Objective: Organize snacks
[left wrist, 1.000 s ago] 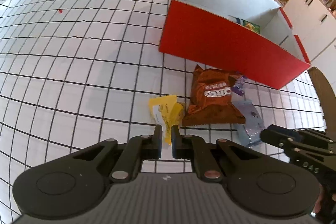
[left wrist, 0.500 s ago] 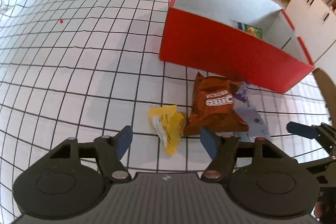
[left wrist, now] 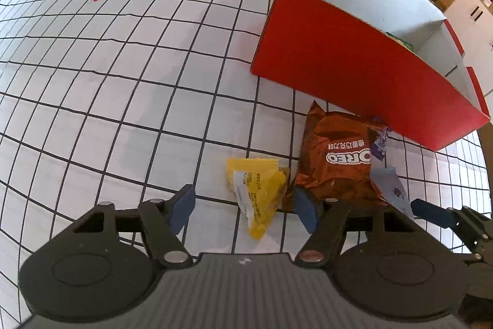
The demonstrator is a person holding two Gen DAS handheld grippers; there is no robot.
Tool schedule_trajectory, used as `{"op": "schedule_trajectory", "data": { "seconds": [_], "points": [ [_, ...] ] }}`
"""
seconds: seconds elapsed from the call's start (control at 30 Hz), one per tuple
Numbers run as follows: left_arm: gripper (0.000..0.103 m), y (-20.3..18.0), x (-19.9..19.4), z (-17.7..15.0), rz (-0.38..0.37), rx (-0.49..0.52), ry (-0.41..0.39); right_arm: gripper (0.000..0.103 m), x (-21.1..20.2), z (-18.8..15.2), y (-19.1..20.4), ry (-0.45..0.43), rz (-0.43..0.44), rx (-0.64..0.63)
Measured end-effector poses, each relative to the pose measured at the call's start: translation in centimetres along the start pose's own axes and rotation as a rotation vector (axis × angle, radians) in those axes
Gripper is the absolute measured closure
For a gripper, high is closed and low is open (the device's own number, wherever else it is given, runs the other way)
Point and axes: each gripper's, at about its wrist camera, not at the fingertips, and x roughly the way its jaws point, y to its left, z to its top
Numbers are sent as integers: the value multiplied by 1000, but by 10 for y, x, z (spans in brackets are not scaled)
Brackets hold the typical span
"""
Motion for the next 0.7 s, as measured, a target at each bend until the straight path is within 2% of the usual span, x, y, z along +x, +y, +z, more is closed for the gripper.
{"op": "schedule_trajectory", "data": {
  "seconds": [0.17, 0.23, 0.33, 0.37, 0.7],
  "points": [
    [56, -1, 3, 0, -5, 3, 16, 39, 4, -3, 9, 2, -34, -51],
    [67, 0, 3, 0, -16, -2, 20, 44, 4, -4, 13, -2, -49, -75],
    [74, -2, 2, -1, -14, 6, 15, 53, 3, -3, 15, -5, -66, -90],
    [75, -2, 1, -1, -16, 7, 13, 56, 3, -3, 14, -5, -61, -84],
    [76, 3, -19, -11, -6, 7, -14, 56, -16, -9, 4, -25, -51, 17]
  ]
}}
